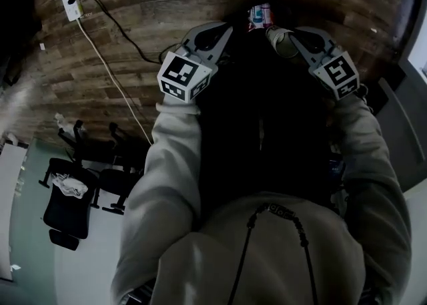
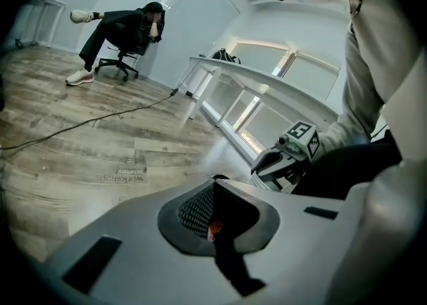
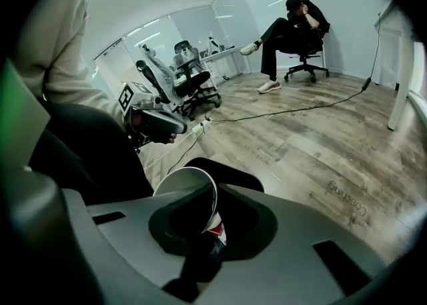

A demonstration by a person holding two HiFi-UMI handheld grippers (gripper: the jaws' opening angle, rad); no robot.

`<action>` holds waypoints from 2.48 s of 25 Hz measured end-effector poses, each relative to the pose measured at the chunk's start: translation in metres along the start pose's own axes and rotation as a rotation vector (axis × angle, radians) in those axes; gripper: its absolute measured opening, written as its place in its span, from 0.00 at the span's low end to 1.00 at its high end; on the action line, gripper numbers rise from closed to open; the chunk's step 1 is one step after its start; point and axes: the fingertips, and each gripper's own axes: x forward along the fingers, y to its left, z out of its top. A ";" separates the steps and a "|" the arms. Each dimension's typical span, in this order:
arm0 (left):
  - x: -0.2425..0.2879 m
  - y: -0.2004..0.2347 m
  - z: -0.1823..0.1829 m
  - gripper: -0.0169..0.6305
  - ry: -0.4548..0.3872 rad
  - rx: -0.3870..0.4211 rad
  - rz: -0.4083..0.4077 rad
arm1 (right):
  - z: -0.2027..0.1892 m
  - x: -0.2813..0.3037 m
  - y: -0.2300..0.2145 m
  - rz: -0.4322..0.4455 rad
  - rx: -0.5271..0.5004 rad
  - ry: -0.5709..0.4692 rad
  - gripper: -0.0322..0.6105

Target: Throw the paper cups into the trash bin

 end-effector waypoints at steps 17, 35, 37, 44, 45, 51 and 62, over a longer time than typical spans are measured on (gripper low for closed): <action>-0.010 -0.029 0.030 0.02 -0.002 0.023 -0.023 | -0.011 -0.044 0.019 0.002 0.033 0.054 0.42; -0.275 -0.257 0.267 0.02 -0.037 0.097 -0.003 | 0.270 -0.358 0.210 -0.105 0.042 -0.150 0.41; -0.296 -0.263 0.298 0.02 -0.056 0.134 -0.001 | 0.302 -0.383 0.217 -0.133 0.023 -0.191 0.39; -0.354 -0.288 0.361 0.02 -0.125 0.206 0.032 | 0.357 -0.422 0.263 -0.121 -0.054 -0.262 0.08; -0.358 -0.292 0.366 0.02 -0.139 0.205 0.034 | 0.359 -0.424 0.266 -0.125 -0.062 -0.266 0.08; -0.361 -0.307 0.373 0.02 -0.169 0.182 0.034 | 0.372 -0.431 0.270 -0.124 -0.078 -0.282 0.08; -0.367 -0.330 0.360 0.02 -0.179 0.167 0.026 | 0.364 -0.436 0.287 -0.112 -0.090 -0.270 0.08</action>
